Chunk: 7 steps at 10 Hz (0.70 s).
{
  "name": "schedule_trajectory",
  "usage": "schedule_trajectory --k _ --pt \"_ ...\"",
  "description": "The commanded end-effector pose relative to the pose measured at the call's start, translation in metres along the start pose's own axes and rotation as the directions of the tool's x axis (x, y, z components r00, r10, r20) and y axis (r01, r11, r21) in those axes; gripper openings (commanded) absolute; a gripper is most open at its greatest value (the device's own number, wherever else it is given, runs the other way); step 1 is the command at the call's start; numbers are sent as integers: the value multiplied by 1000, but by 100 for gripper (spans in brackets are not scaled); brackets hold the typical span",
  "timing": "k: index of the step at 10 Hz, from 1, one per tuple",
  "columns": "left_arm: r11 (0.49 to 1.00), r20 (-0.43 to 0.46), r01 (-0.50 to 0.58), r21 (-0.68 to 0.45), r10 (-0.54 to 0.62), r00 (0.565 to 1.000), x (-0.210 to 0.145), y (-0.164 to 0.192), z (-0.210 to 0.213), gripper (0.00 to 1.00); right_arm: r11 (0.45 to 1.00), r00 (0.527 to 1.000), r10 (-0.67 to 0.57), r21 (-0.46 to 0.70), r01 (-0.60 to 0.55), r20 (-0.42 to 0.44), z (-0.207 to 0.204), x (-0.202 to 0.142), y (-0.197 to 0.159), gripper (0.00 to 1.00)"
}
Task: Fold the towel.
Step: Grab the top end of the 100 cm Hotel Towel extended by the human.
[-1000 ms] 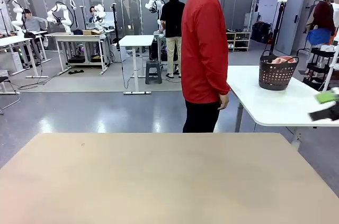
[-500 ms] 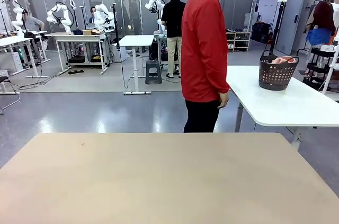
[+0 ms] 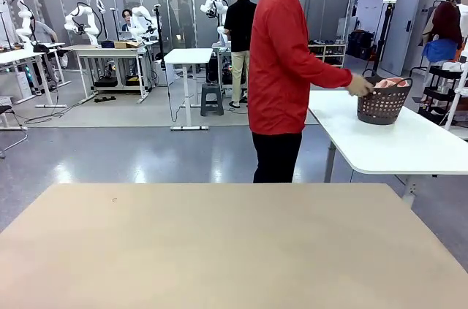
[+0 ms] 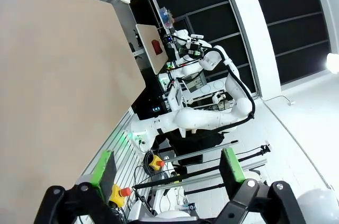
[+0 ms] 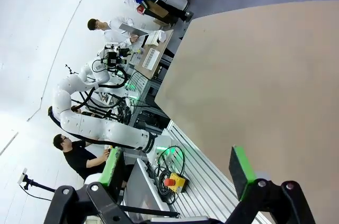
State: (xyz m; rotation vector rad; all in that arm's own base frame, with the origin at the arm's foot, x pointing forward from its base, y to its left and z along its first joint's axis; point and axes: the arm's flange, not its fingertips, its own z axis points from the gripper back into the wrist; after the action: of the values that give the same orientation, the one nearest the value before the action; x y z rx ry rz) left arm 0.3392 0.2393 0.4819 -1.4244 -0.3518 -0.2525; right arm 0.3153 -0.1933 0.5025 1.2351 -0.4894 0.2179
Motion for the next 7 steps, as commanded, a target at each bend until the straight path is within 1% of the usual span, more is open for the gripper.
schedule_trajectory --k 1,7 --pt "1000 -10 2 -10 -2 1000 -1 1 0 100 1000 1000 26 11 -26 4 -1 0 1 100" --pt "1000 -10 2 -10 -2 1000 -1 1 0 100 1000 1000 26 11 -26 4 -1 0 1 100"
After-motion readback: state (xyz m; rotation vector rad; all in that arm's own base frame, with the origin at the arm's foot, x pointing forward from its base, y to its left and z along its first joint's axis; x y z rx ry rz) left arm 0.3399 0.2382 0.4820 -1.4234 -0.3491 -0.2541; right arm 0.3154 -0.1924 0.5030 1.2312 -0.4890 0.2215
